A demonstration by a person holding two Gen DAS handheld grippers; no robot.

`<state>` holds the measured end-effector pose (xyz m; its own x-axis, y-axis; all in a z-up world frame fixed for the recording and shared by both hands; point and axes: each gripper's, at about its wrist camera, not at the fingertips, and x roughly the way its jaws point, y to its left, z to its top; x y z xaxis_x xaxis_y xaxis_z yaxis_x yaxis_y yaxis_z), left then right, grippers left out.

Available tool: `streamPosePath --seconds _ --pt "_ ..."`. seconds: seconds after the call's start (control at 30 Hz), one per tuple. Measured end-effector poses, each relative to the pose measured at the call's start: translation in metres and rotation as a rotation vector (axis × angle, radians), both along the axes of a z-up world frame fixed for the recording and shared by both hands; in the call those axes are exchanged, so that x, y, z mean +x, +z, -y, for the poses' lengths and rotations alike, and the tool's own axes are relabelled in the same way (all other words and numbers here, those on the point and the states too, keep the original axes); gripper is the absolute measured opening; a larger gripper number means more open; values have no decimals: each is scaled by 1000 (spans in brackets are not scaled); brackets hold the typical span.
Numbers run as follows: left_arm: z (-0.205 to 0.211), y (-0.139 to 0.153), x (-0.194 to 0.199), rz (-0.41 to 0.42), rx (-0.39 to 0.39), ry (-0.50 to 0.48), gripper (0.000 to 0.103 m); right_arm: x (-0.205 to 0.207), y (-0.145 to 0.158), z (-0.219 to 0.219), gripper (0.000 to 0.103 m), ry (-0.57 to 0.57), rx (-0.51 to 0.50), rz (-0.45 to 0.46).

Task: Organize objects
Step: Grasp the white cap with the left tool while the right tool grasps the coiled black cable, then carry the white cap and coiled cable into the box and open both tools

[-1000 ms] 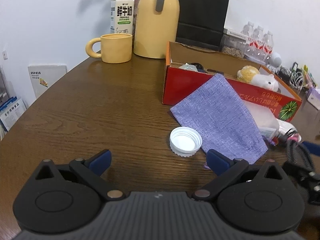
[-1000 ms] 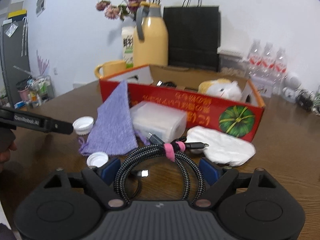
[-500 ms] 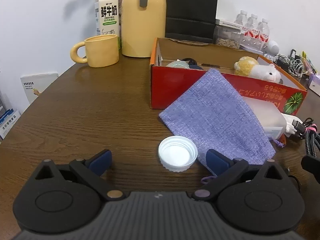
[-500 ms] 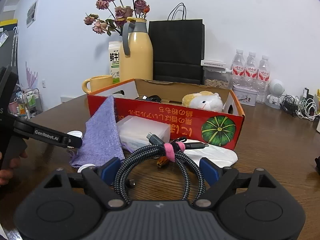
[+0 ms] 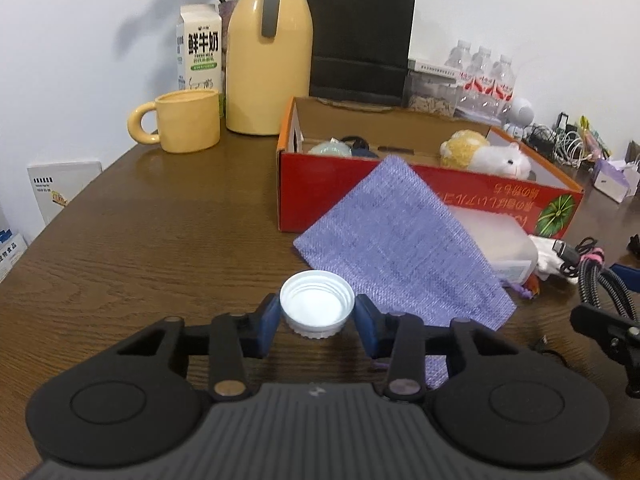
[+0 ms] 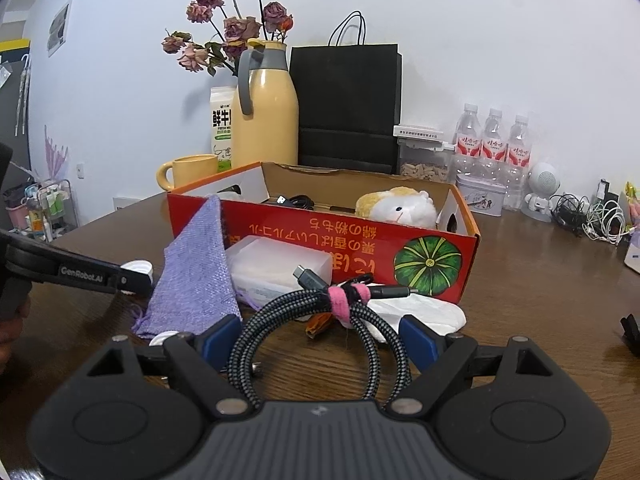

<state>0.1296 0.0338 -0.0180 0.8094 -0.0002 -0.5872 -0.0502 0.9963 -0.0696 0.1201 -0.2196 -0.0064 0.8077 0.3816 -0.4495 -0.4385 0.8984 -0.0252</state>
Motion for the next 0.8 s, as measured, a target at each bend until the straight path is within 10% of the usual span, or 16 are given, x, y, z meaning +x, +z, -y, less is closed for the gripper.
streamPosePath --seconds 0.8 --pt "13 85 65 223 -17 -52 42 63 59 -58 85 61 -5 157"
